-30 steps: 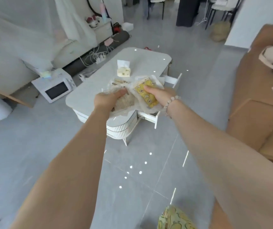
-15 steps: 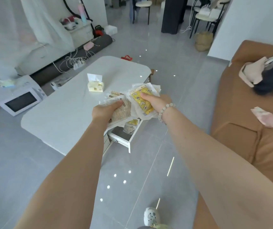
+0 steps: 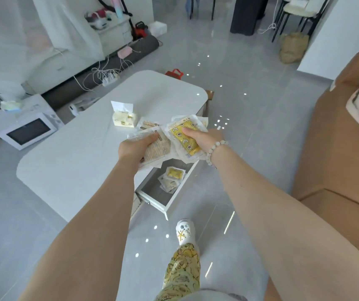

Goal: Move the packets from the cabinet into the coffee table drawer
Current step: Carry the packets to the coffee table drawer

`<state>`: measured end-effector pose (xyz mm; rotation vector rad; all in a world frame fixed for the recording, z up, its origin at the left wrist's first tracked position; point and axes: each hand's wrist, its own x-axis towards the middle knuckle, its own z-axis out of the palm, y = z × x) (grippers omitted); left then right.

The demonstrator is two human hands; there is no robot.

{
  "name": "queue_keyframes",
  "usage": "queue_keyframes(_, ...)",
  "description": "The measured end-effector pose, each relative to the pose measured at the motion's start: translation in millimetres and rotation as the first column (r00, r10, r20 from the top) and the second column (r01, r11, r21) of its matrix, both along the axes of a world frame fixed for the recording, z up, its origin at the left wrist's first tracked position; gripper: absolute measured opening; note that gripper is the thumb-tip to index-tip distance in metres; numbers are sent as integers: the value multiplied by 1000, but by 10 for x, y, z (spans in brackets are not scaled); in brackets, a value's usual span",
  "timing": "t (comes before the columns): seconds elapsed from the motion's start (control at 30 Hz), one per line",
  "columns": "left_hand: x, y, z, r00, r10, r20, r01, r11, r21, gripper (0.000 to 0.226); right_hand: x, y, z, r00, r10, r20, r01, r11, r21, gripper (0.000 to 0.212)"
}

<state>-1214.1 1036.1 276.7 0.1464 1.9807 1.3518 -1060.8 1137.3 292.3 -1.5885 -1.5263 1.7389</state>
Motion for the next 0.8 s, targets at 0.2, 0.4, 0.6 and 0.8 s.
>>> queue_keyframes(0.2,-419,730,-332,996,40,80,-39,999,-16,69,-468,854,-257,995,73,69,-74,997,3,71)
queue_keyframes(0.4,-907,1460,-544,986,106,128,-100,993,-57,39,-1143,1632,-571,981,147,128,-140,988,-67,86)
queue_keyframes(0.6,-1107,1919,-1070,955,207,210,-176,972,-155,35,-1464,2067,-1123,955,236,177,-201,960,-195,67)
queue_keyframes(0.8,-804,2110,-2178,855,381,353,-251,898,-362,50,-1418,2358,-2166,859,383,341,-260,899,-353,50)
